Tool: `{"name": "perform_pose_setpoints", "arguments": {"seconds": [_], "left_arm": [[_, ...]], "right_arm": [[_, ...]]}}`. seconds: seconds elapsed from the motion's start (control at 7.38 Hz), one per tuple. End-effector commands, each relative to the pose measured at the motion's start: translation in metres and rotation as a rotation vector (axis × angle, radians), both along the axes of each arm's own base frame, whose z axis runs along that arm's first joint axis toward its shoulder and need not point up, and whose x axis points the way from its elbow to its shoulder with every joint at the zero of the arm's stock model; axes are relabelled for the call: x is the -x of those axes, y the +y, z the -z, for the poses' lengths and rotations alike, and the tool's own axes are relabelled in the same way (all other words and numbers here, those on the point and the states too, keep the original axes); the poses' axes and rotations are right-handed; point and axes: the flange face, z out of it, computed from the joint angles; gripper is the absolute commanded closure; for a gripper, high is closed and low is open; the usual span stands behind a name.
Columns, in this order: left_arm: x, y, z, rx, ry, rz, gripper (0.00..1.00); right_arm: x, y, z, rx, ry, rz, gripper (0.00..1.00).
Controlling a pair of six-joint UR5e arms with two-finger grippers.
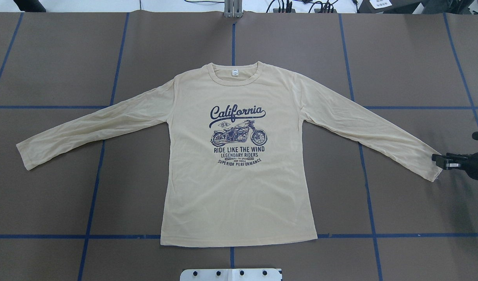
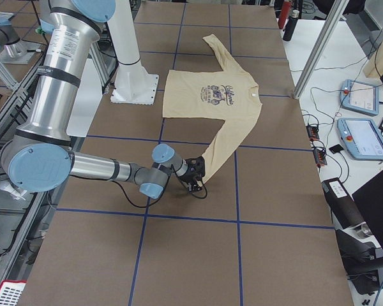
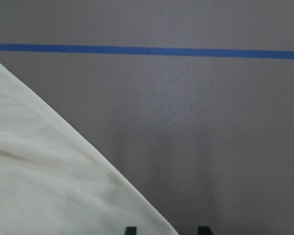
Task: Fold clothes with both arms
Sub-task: 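Lower the right gripper onto the sleeve cuff nearest it and grasp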
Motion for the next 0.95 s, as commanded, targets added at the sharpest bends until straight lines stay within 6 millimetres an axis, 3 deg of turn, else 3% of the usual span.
{"name": "perform_pose_setpoints", "arguments": {"seconds": [0.0,0.27,0.54,0.68,0.81], "left_arm": [[0.000,0.000,0.000,0.000,0.001,0.001,0.00],[0.000,0.000,0.000,0.002,0.001,0.002,0.00],[-0.001,0.000,0.000,0.003,0.001,0.000,0.00],[0.000,0.000,-0.001,0.005,0.001,0.002,0.00],[0.000,0.000,0.000,0.003,0.001,0.002,0.00]], "right_arm": [[-0.001,0.000,0.000,0.000,0.001,-0.001,1.00],[0.000,-0.001,0.009,-0.010,-0.015,0.005,1.00],[0.004,-0.006,0.060,-0.054,-0.093,0.026,1.00],[0.001,-0.021,0.093,-0.057,-0.117,0.009,1.00],[0.014,-0.041,0.151,-0.056,-0.124,-0.009,1.00]]}}
